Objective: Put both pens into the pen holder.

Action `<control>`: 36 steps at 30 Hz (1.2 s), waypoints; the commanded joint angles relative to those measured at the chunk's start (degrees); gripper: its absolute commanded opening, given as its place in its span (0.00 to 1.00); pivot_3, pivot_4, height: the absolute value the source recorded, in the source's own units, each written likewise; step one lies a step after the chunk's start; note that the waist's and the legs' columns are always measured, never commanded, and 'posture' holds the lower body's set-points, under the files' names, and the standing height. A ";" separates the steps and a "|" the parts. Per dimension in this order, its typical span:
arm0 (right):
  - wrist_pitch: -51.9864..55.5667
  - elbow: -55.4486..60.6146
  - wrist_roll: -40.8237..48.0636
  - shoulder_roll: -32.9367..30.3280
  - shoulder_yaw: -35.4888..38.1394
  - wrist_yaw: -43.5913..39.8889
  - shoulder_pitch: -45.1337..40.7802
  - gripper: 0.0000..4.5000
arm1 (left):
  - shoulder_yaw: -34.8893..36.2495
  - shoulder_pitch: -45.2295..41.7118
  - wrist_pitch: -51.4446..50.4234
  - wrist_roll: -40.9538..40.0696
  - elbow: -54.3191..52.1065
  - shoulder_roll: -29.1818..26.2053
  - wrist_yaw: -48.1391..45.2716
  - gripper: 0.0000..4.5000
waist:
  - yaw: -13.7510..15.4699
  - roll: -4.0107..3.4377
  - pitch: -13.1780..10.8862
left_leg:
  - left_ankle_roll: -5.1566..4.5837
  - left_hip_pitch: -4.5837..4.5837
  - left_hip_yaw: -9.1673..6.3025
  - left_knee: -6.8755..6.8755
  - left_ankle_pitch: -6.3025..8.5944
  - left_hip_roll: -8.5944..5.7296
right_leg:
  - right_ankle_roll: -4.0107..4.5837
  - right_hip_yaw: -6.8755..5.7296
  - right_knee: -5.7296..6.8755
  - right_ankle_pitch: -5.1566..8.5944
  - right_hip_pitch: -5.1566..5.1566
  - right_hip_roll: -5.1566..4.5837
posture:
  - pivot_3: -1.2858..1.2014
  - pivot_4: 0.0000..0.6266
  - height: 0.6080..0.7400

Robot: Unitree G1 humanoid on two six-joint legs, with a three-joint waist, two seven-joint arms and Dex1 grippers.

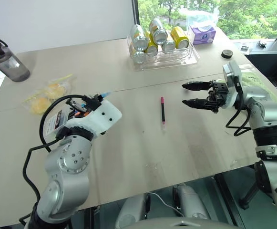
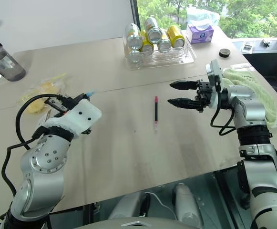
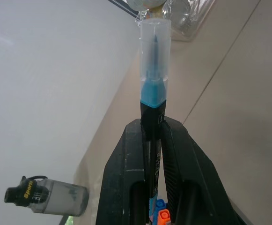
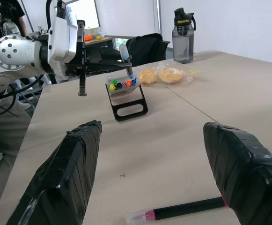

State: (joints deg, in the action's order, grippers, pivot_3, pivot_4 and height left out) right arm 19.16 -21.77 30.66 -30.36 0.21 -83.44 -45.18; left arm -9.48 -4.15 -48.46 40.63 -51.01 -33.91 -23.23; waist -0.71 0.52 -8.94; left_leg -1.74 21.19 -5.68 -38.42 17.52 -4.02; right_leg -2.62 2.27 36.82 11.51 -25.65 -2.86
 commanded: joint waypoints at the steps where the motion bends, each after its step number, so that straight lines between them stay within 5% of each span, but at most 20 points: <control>1: -1.50 -0.42 -0.02 0.00 0.60 -2.07 -2.02 0.82 | 0.46 0.05 -0.12 3.57 -3.39 0.95 -0.91 0.00 | 0.04 0.00 0.00 | 0.00 0.00 0.00 -0.01 0.00 0.00 | 0.00 0.01 0.00 0.00 0.01 0.00 | 0.52 0.24 0.99; 27: -2.75 -3.37 -0.93 1.60 0.01 -3.83 -4.20 0.82 | 10.84 7.99 2.33 7.51 -1.70 6.45 -5.66 0.00 | 0.02 -0.01 0.01 | 0.00 0.00 0.00 -0.02 0.00 0.00 | 0.00 0.00 0.01 0.00 0.01 -0.01 | 0.52 0.24 0.99; 36: -2.97 -3.04 -1.05 1.27 0.27 -3.43 -4.02 0.83 | 13.29 8.14 4.92 4.96 0.61 7.55 -5.47 0.87 | 0.01 -0.01 0.01 | 0.00 -0.01 0.00 -0.02 0.00 0.00 | 0.00 0.00 0.01 0.00 0.01 -0.02 | 0.52 0.24 0.99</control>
State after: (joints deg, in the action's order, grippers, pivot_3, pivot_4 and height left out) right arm 17.19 -25.88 29.16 -28.81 -0.28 -84.67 -47.79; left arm 2.39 3.75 -44.59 45.62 -49.90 -26.44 -29.49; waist -0.70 0.51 -8.94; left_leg -1.75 21.19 -5.69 -38.43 17.52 -4.02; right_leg -2.62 2.26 36.83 11.51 -25.64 -2.87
